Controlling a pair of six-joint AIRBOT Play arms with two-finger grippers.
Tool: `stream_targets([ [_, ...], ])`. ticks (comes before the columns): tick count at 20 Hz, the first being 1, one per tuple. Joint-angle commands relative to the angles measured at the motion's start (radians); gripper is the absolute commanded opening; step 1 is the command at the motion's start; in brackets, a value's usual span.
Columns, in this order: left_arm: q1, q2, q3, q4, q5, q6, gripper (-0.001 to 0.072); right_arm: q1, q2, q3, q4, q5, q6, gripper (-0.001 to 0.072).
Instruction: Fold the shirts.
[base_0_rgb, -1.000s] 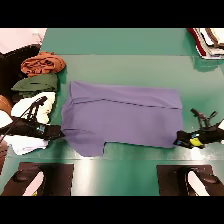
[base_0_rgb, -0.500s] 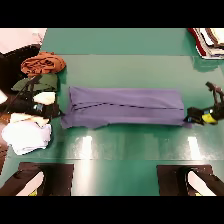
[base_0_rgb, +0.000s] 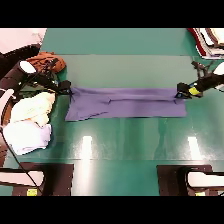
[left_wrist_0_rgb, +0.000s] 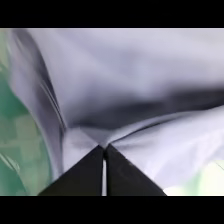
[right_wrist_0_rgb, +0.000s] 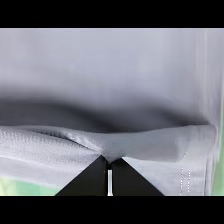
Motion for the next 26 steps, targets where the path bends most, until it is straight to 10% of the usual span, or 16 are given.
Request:
stream_targets([
  [1, 0.002, -0.053, 0.047, -0.005, 0.062, -0.016, 0.0171, 0.024, -0.126, 0.124, 0.064, -0.013, -0.002, 0.0066],
  [2, 0.001, -0.05, 0.05, -0.006, 0.067, -0.029, 0.0503, 0.017, -0.141, 0.143, 0.114, -0.016, -0.01, 0.0282],
  [3, 0.002, -0.05, 0.06, -0.005, 0.059, -0.046, 0.0551, 0.006, -0.15, 0.159, 0.161, -0.015, -0.034, 0.0381],
  [7, 0.002, -0.041, 0.157, 0.003, -0.111, -0.043, 0.0538, -0.075, -0.085, 0.128, 0.216, 0.03, -0.125, 0.0401],
  [8, 0.002, -0.03, 0.164, 0.002, -0.135, -0.043, 0.0454, -0.109, -0.05, 0.084, 0.215, 0.034, -0.143, 0.0401],
  [10, 0.001, -0.006, 0.163, -0.016, -0.153, -0.04, 0.0031, -0.196, 0.018, -0.024, 0.216, 0.043, -0.188, 0.0456],
  [12, 0.001, 0.003, 0.163, -0.049, -0.172, -0.035, 0.0025, -0.298, 0.05, -0.113, 0.236, 0.066, -0.229, 0.0563],
  [24, -0.217, 0.002, 0.163, -0.072, -0.11, -0.052, 0.0025, -0.369, -0.155, -0.168, 0.39, 0.021, -0.333, 0.0553],
  [26, -0.248, -0.003, 0.163, -0.071, -0.085, -0.071, 0.0024, -0.318, -0.197, -0.113, 0.389, 0.03, -0.333, 0.0463],
])
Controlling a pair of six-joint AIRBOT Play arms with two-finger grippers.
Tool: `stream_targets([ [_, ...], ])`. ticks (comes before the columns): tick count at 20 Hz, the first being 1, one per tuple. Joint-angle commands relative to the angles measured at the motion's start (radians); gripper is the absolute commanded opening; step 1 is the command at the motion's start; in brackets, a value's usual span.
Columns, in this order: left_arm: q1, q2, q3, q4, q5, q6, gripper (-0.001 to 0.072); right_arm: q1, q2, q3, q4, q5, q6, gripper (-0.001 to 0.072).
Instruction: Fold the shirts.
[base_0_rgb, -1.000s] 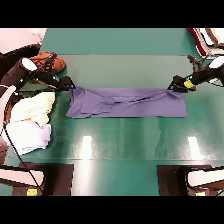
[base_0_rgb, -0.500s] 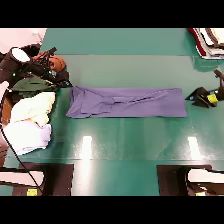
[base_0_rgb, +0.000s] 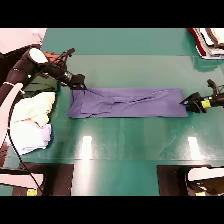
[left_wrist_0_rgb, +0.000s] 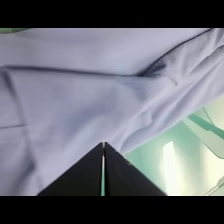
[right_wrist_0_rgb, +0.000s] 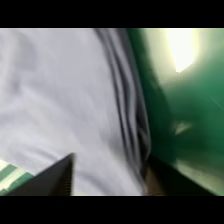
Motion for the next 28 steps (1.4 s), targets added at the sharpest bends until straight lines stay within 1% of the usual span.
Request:
stream_targets([
  [1, -0.065, -0.007, 0.001, 0.0, 0.056, -0.024, 0.0024, 0.076, -0.078, 0.074, 0.023, -0.016, -0.012, 0.0378],
  [2, -0.084, -0.013, 0.001, 0.001, 0.077, -0.03, 0.0024, 0.096, -0.086, 0.094, 0.019, -0.016, -0.012, 0.0231],
  [3, -0.104, -0.023, 0.001, 0.004, 0.098, -0.047, 0.0023, 0.112, -0.084, 0.109, 0.014, -0.02, -0.013, 0.0056],
  [4, -0.126, -0.038, 0.001, 0.006, 0.126, -0.051, 0.0023, 0.121, -0.075, 0.121, 0.016, -0.022, -0.013, 0.0016],
  [7, -0.202, -0.109, 0.032, 0.006, 0.18, -0.053, 0.0023, 0.131, 0.002, 0.173, 0.023, 0.018, -0.006, 0.0015],
  [9, -0.252, -0.179, 0.094, 0.006, 0.2, -0.053, 0.0023, 0.157, 0.074, 0.225, 0.025, 0.058, 0.03, 0.0014],
  [12, -0.32, -0.301, 0.224, 0.006, 0.206, -0.075, 0.0023, 0.25, 0.181, 0.333, 0.025, 0.101, 0.098, 0.0014],
  [15, -0.367, -0.388, 0.301, 0.011, 0.205, -0.078, 0.0023, 0.377, 0.233, 0.443, 0.026, 0.12, 0.148, 0.0014],
  [17, -0.382, -0.417, 0.311, 0.014, 0.207, -0.102, 0.0023, 0.467, 0.229, 0.523, 0.025, 0.135, 0.18, 0.0014],
  [22, -0.386, -0.428, 0.311, 0.032, 0.199, -0.102, 0.0023, 0.661, 0.162, 0.681, 0.026, 0.136, 0.212, 0.0015],
  [26, -0.38, -0.425, 0.312, 0.092, 0.19, -0.103, 0.0023, 0.757, 0.116, 0.755, 0.027, 0.11, 0.229, 0.0015],
  [28, -0.339, -0.403, 0.333, 0.101, 0.144, -0.13, 0.0023, 0.791, 0.096, 0.777, 0.057, 0.085, 0.228, 0.0015],
])
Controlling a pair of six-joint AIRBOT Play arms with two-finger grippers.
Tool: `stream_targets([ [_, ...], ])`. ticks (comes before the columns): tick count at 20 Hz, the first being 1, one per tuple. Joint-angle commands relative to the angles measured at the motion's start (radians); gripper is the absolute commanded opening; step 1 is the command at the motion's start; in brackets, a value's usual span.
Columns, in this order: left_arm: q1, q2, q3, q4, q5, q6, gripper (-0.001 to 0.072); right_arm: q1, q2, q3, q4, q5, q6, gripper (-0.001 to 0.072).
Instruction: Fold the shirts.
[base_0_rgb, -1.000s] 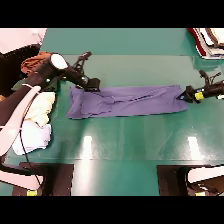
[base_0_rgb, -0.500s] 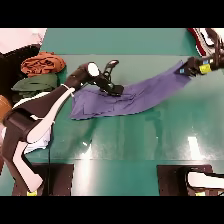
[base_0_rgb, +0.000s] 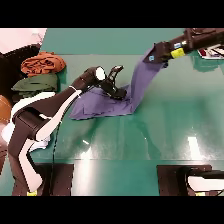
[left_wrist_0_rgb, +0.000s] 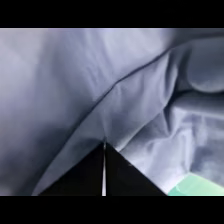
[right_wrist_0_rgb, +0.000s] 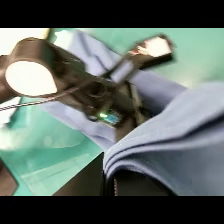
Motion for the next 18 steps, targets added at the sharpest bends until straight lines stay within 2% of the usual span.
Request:
stream_targets([
  [1, 0.068, 0.047, 0.026, 0.041, -0.059, -0.023, 0.0023, 0.079, -0.037, 0.048, 0.064, -0.056, 0.009, 0.0015],
  [5, 0.28, 0.235, 0.027, 0.101, -0.106, -0.01, 0.0024, 0.198, -0.106, 0.048, 0.127, -0.166, -0.018, 0.0016],
  [9, 0.483, 0.416, 0.027, 0.132, -0.13, 0.015, 0.0024, 0.377, -0.253, 0.049, 0.192, -0.337, -0.098, 0.0023],
  [10, 0.52, 0.447, 0.027, 0.132, -0.132, 0.015, 0.0024, 0.417, -0.301, 0.057, 0.191, -0.371, -0.124, 0.0136],
  [12, 0.583, 0.496, 0.027, 0.132, -0.143, 0.014, 0.0025, 0.475, -0.394, 0.112, 0.19, -0.393, -0.16, 0.0475],
  [13, 0.603, 0.512, 0.026, 0.132, -0.152, 0.015, 0.0025, 0.485, -0.426, 0.145, 0.19, -0.383, -0.16, 0.0522],
  [14, 0.618, 0.524, 0.026, 0.132, -0.167, 0.015, 0.0024, 0.482, -0.439, 0.159, 0.189, -0.374, -0.157, 0.0518],
  [16, 0.631, 0.536, 0.026, 0.133, -0.197, 0.019, 0.0024, 0.434, -0.408, 0.119, 0.188, -0.322, -0.14, 0.043],
  [18, 0.63, 0.54, 0.026, 0.131, -0.219, 0.039, 0.0024, 0.357, -0.33, 0.0, 0.128, -0.268, -0.12, 0.043],
])
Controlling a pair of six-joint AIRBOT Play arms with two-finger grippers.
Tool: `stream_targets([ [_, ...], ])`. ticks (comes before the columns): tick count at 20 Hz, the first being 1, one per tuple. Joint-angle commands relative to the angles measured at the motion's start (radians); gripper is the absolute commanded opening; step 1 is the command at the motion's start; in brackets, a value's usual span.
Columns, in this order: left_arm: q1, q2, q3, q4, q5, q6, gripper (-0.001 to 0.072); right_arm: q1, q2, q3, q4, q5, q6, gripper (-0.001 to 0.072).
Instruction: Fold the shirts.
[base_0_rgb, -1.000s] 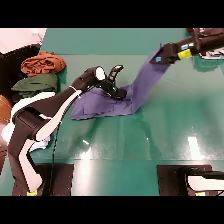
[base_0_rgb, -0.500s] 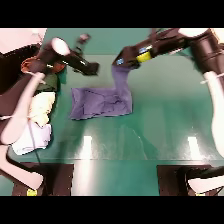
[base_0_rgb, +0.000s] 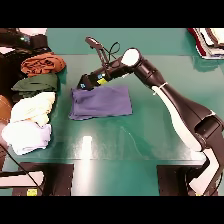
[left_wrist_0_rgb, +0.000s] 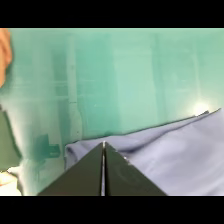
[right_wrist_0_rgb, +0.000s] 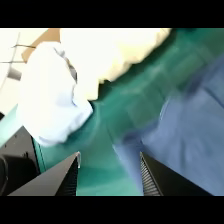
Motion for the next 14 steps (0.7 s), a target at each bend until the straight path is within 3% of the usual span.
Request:
stream_targets([
  [1, 0.025, 0.023, 0.0, -0.003, -0.046, 0.016, 0.0024, -0.093, 0.086, -0.149, -0.117, 0.069, 0.036, 0.043],
  [3, 0.023, 0.023, 0.0, -0.006, -0.05, 0.017, 0.0025, -0.187, 0.19, -0.32, -0.253, 0.073, 0.099, 0.0429],
  [5, 0.023, 0.023, 0.0, -0.011, -0.056, 0.017, 0.0025, -0.288, 0.278, -0.484, -0.293, 0.063, 0.127, 0.0431],
  [6, 0.023, 0.023, 0.0, -0.017, -0.056, 0.017, 0.0024, -0.342, 0.315, -0.566, -0.289, 0.049, 0.132, 0.0504],
  [7, 0.023, 0.023, -0.001, -0.027, -0.055, 0.017, 0.0024, -0.39, 0.336, -0.631, -0.288, 0.044, 0.141, 0.0646],
  [11, 0.023, 0.022, -0.002, -0.039, -0.056, 0.017, 0.0024, -0.495, 0.317, -0.775, -0.159, -0.003, 0.108, 0.0644],
  [14, 0.023, 0.022, -0.003, -0.045, -0.058, 0.018, 0.0024, -0.465, 0.206, -0.744, -0.034, -0.009, 0.054, 0.0625],
])
